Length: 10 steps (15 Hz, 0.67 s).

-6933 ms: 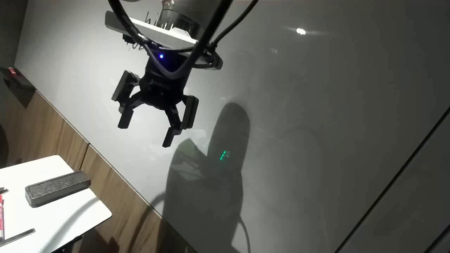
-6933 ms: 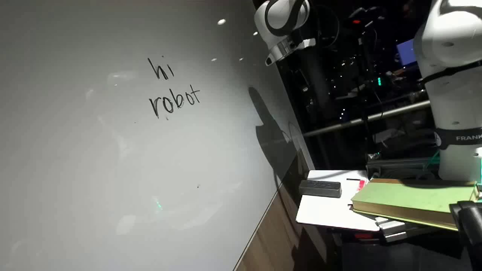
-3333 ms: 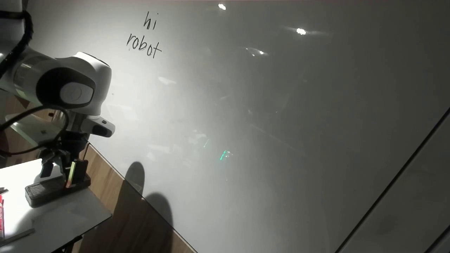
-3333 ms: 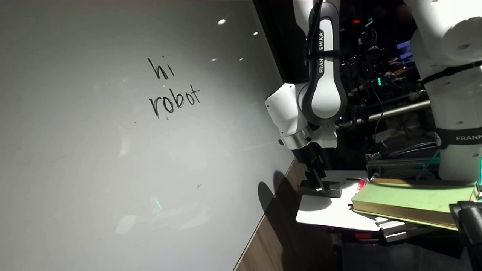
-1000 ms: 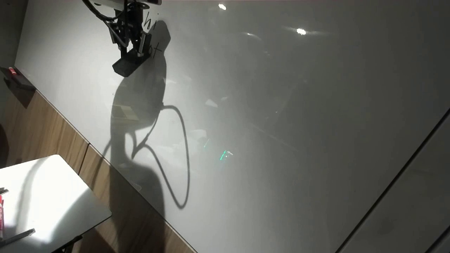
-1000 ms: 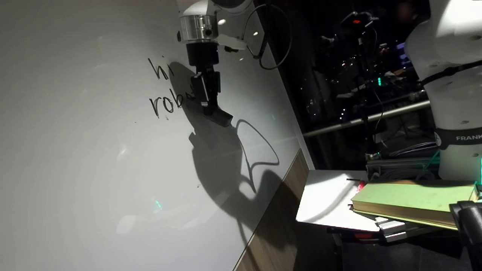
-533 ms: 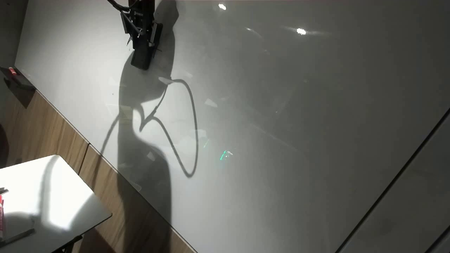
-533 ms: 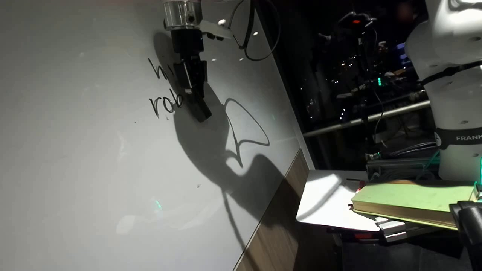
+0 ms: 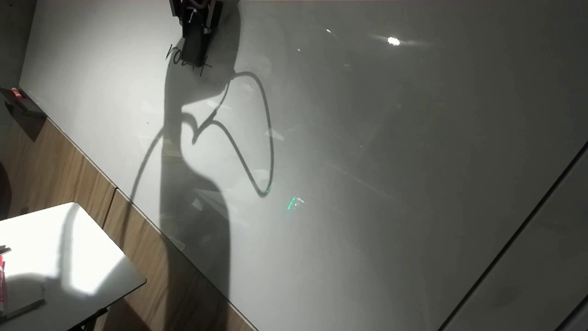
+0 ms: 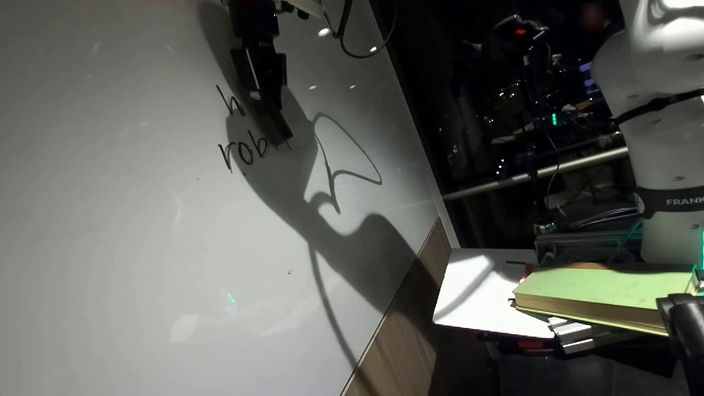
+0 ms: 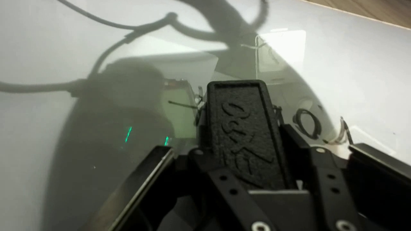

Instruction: Use the duster to erase the writings on the whiteboard

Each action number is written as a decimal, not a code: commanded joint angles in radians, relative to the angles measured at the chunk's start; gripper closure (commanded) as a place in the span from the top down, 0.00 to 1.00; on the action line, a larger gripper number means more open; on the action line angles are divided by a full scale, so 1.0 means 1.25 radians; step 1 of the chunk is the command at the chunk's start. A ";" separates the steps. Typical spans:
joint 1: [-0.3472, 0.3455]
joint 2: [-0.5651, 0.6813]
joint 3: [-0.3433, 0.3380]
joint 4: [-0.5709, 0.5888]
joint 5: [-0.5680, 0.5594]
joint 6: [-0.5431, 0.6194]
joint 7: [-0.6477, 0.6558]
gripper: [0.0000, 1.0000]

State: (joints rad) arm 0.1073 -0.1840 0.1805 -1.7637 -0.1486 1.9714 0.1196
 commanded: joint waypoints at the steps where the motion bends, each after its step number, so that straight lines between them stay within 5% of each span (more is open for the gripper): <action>1: 0.014 0.062 0.015 0.158 -0.012 -0.037 0.011 0.30; 10: 0.099 0.137 0.096 0.176 -0.028 0.004 0.083 0.30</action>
State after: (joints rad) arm 0.2032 -0.0632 0.2873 -1.5718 -0.1551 1.9509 0.1940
